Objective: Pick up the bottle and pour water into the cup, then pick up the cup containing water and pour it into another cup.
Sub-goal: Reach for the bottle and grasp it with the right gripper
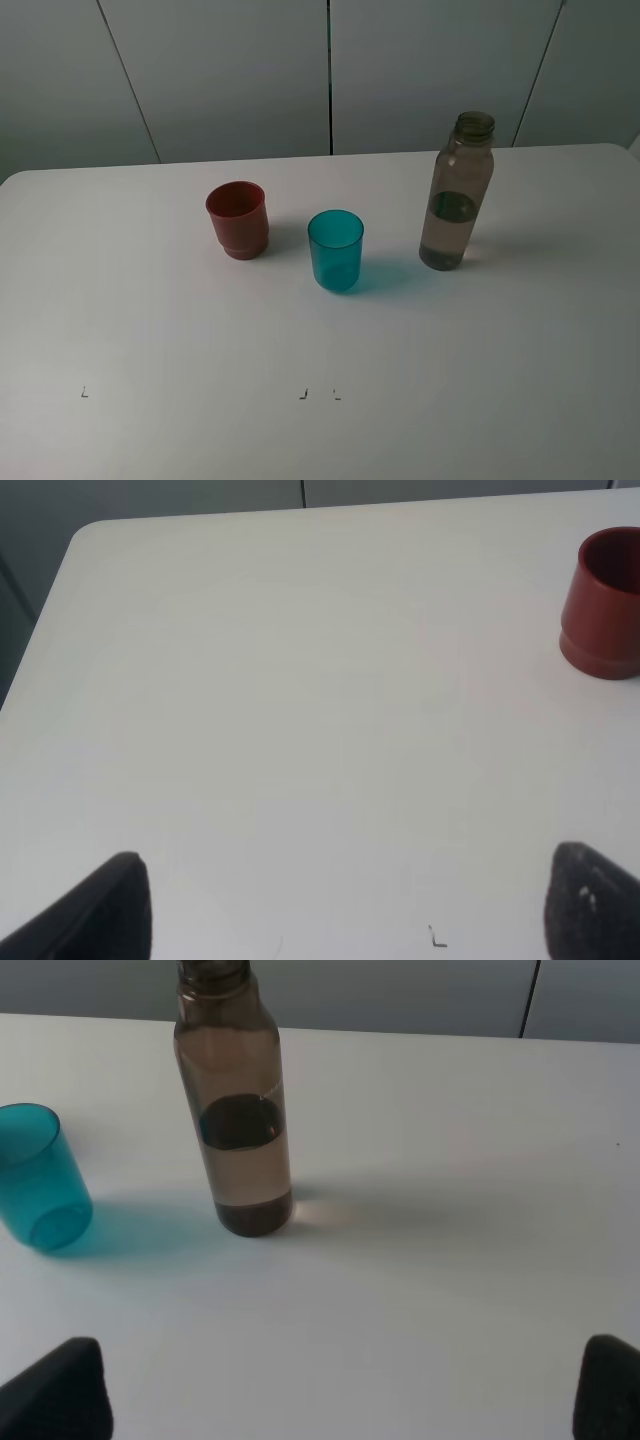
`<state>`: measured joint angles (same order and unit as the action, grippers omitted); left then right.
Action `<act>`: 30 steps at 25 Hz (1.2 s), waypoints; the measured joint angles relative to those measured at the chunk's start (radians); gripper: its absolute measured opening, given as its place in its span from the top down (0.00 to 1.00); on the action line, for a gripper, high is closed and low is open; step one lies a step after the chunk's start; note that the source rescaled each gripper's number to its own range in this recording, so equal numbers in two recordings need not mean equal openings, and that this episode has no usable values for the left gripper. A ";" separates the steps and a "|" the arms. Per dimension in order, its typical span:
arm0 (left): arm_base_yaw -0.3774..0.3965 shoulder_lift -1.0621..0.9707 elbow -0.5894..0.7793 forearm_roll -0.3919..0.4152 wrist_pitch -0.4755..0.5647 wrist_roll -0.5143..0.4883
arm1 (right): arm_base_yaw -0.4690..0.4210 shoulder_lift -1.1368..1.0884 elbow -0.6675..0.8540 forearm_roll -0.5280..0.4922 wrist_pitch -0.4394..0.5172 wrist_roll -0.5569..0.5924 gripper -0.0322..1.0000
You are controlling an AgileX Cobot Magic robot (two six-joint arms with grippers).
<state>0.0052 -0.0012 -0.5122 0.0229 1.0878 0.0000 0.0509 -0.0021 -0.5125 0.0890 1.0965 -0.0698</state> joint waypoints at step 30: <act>0.000 0.000 0.000 0.000 0.000 0.000 | 0.000 0.593 -0.068 0.171 -0.416 -0.131 0.00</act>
<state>0.0052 -0.0012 -0.5122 0.0229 1.0878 0.0000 0.0509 0.5904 -0.5809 0.2597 0.6806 -0.2010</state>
